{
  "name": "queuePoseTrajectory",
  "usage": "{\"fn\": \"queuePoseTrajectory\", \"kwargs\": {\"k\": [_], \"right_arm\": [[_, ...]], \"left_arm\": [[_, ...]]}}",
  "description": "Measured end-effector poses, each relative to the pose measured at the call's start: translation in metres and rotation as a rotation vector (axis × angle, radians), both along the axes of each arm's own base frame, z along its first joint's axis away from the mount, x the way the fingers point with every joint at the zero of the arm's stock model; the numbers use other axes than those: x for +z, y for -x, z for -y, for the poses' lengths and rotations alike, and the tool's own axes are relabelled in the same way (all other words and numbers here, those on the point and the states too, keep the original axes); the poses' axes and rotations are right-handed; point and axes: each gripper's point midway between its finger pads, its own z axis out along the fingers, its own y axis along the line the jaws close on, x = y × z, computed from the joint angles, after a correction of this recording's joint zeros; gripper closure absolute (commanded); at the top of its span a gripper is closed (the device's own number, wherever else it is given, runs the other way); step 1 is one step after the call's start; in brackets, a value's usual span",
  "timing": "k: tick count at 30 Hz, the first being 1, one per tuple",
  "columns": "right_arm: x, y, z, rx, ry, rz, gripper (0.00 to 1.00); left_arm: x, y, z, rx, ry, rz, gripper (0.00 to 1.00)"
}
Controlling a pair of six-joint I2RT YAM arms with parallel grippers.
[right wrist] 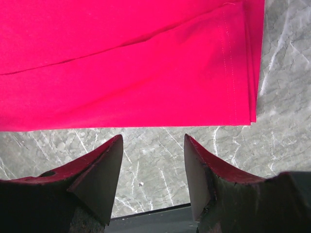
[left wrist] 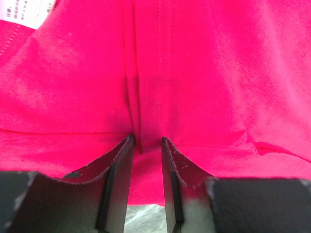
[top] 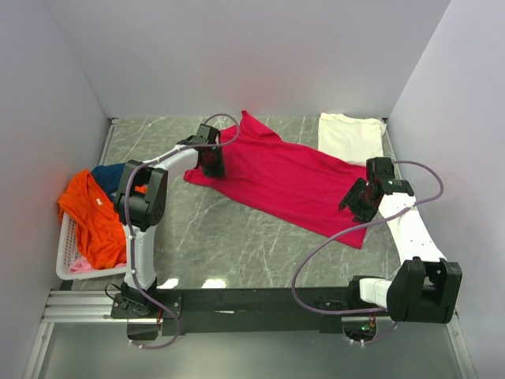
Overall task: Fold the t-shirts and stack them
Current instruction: Fold the tshirt
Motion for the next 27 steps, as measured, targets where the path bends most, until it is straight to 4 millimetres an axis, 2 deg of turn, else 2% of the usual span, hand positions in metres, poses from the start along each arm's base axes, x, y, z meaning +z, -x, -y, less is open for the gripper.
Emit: {"fn": "queuePoseTrajectory", "kwargs": {"k": [9,13,14,19,20,27], "right_arm": [[-0.003,0.004,0.0,0.0,-0.001,-0.009,0.4],[-0.002,0.004,0.0,0.0,0.0,-0.006,0.4],[-0.002,0.004,0.0,0.0,0.0,-0.006,0.4],[-0.002,0.004,0.0,0.0,-0.001,-0.003,0.4],[-0.002,0.004,0.0,0.0,-0.001,-0.002,0.4],[-0.005,0.009,-0.001,0.0,-0.001,-0.012,0.4]], "left_arm": [[0.001,0.001,0.003,0.01,0.006,-0.005,0.66],[0.003,-0.001,0.004,0.012,0.011,0.003,0.79],[0.003,-0.001,0.004,0.013,0.011,0.002,0.86],[0.005,-0.002,0.005,0.011,0.012,0.006,0.94],[0.004,-0.003,0.006,0.01,0.011,0.006,1.0],[0.006,-0.012,0.013,0.001,0.02,0.015,1.0]]}}
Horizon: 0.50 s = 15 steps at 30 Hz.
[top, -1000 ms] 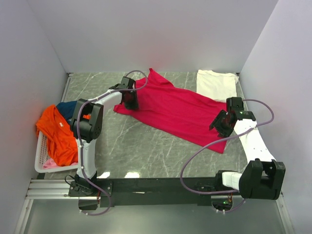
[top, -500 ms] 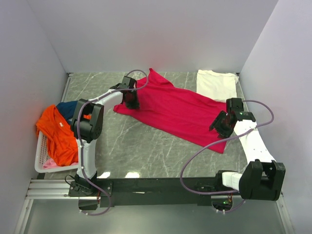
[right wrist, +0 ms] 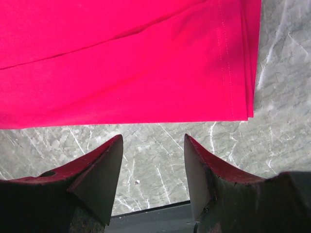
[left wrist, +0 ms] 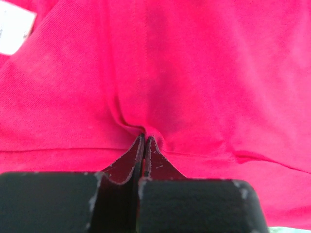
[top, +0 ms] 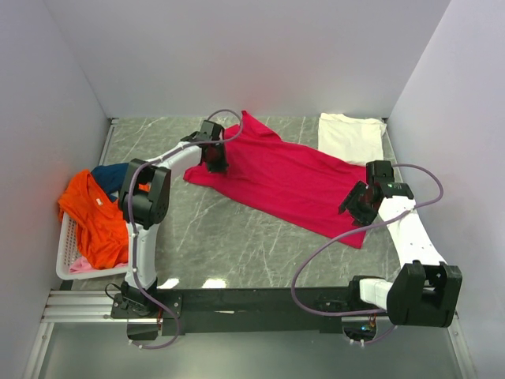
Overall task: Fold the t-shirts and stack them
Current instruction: Fold the tshirt
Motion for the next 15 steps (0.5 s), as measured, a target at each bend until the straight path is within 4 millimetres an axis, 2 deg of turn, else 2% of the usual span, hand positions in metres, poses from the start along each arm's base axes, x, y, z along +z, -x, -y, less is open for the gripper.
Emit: {"fn": "queuePoseTrajectory", "kwargs": {"k": [10,15], "right_arm": [[0.002,0.0,0.0,0.0,0.001,0.009,0.4],[-0.001,0.003,0.0,0.0,0.0,0.0,0.4]], "left_arm": [[0.037,-0.027,0.038,-0.059,0.09,0.087,1.0],[0.044,-0.034,0.057,-0.094,0.144,0.101,1.0]]}}
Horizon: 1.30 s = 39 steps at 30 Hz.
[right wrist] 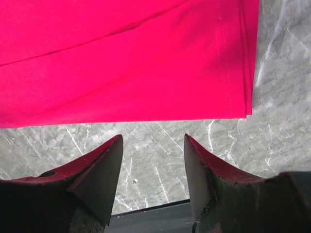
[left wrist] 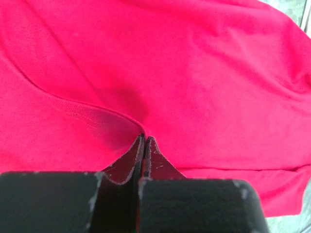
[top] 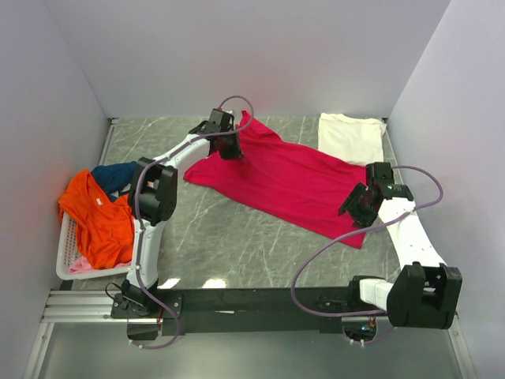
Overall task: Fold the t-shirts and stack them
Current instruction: Fold the tshirt
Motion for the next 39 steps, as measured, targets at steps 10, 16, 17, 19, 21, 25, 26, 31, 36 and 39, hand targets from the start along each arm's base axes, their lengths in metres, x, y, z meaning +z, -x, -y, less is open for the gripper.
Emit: {"fn": "queuePoseTrajectory", "kwargs": {"k": [10,16,17,19,21,25,26,31,36,39], "right_arm": [[-0.005,0.004,0.0,0.0,-0.002,-0.016,0.4],[-0.005,0.004,0.0,0.0,-0.001,-0.016,0.4],[-0.005,0.004,0.0,0.0,-0.002,-0.016,0.4],[-0.005,0.004,0.0,0.0,-0.001,-0.017,0.4],[-0.007,0.006,0.0,0.0,-0.002,-0.021,0.4],[-0.007,0.006,0.0,0.0,-0.002,-0.023,0.4],[-0.007,0.006,-0.001,0.0,-0.002,-0.023,0.4],[-0.007,0.006,-0.001,0.0,-0.002,-0.023,0.4],[-0.007,0.006,-0.001,0.002,-0.004,-0.023,0.39],[-0.007,0.005,-0.003,0.01,-0.016,-0.016,0.39]], "left_arm": [[-0.026,0.007,0.025,-0.066,0.036,-0.05,1.0],[-0.026,0.002,0.037,-0.076,0.065,-0.044,1.0],[-0.026,0.001,0.038,-0.071,0.071,-0.043,1.0],[-0.024,0.001,0.04,-0.067,0.082,-0.043,1.0],[-0.022,-0.001,0.042,-0.061,0.097,-0.042,1.0],[-0.018,-0.003,0.047,-0.052,0.133,-0.039,0.99],[-0.016,-0.004,0.048,-0.05,0.143,-0.038,0.99],[-0.01,-0.007,0.055,-0.041,0.195,-0.038,0.71],[-0.014,-0.005,0.06,-0.04,0.218,-0.065,0.39],[-0.013,-0.005,0.059,-0.04,0.219,-0.062,0.23]]}}
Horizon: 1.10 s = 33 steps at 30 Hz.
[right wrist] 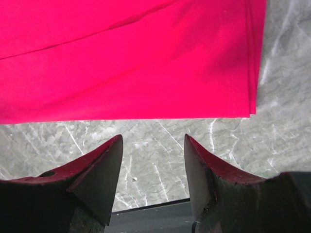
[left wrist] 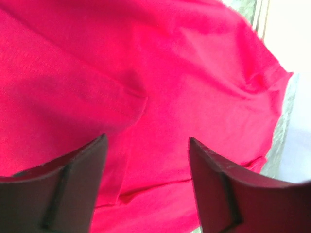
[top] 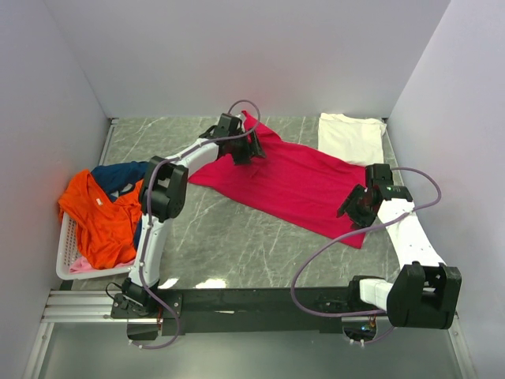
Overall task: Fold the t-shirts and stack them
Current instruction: Fold the tshirt
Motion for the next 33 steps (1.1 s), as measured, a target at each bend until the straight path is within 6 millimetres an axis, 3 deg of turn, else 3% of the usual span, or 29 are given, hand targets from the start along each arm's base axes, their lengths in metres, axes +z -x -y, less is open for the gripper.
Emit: {"fn": "queuePoseTrajectory", "kwargs": {"k": [4,7,13,17,22,26,29,33], "right_arm": [[0.002,-0.004,-0.005,0.016,-0.018,0.019,0.39],[0.002,-0.009,-0.012,0.041,-0.03,0.037,0.39],[-0.004,-0.026,-0.039,0.134,-0.054,0.03,0.39],[-0.015,-0.041,-0.061,0.195,-0.086,0.03,0.39],[-0.035,-0.055,-0.076,0.231,-0.123,0.02,0.39],[-0.056,-0.058,-0.078,0.236,-0.127,-0.005,0.4],[-0.074,-0.049,-0.079,0.242,-0.132,-0.048,0.4],[-0.075,-0.051,-0.08,0.248,-0.139,-0.031,0.4]], "left_arm": [[-0.002,0.01,-0.014,0.015,-0.014,-0.019,0.16],[0.008,0.017,-0.033,0.036,-0.023,-0.016,0.14],[0.034,0.014,-0.098,0.132,-0.044,0.043,0.13],[0.014,0.009,-0.134,0.199,-0.071,0.026,0.13],[-0.022,0.016,-0.136,0.209,-0.075,-0.032,0.13],[-0.023,0.014,-0.138,0.211,-0.061,-0.005,0.13],[-0.023,0.016,-0.142,0.217,-0.055,0.011,0.13],[-0.024,0.03,-0.152,0.221,-0.071,0.023,0.13]]}}
